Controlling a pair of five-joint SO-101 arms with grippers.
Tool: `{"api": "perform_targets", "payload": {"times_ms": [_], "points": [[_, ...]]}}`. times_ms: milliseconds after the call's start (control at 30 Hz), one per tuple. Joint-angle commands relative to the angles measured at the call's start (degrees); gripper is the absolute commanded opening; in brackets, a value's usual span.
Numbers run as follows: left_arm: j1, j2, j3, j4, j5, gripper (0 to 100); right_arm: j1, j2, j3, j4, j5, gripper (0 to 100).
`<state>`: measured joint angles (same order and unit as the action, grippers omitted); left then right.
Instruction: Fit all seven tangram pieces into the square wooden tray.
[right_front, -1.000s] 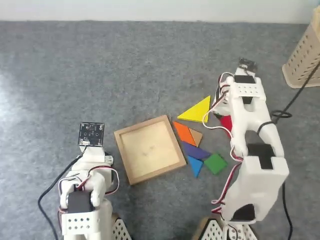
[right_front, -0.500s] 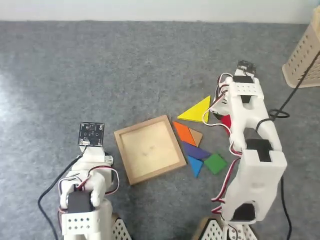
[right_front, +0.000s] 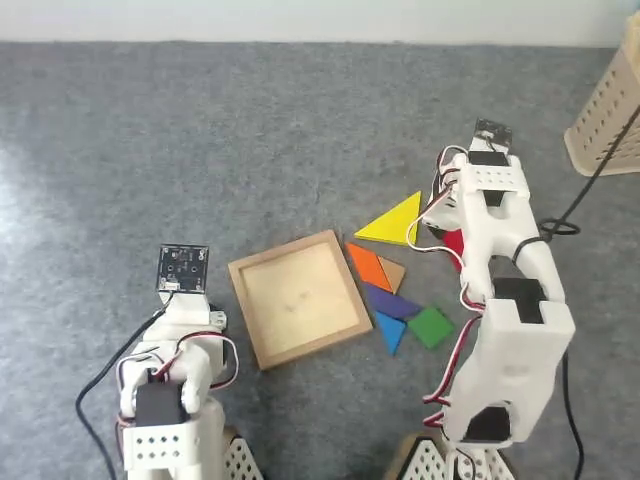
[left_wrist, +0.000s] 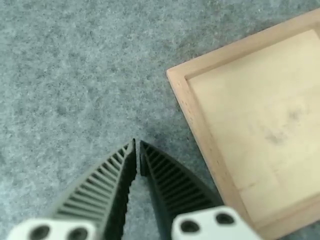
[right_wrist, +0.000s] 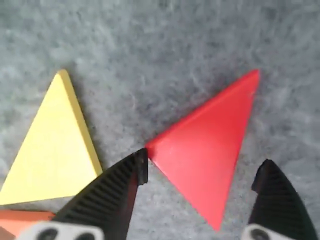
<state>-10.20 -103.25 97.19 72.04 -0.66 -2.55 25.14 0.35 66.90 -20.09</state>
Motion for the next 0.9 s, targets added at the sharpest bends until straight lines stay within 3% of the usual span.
{"api": "perform_targets", "payload": {"times_ms": [0, 800, 867], "points": [[-0.09, -0.97, -0.66, 0.26, 0.44, 1, -0.22, -0.40, -4.48, 0.40, -1.76, 34.4], [-0.09, -0.97, -0.66, 0.26, 0.44, 1, 0.13, 7.16, -8.62, 3.74, -1.67, 33.8], [-0.09, -0.97, -0.66, 0.26, 0.44, 1, 0.22, 7.25, -8.62, 3.65, -1.67, 30.0]]}}
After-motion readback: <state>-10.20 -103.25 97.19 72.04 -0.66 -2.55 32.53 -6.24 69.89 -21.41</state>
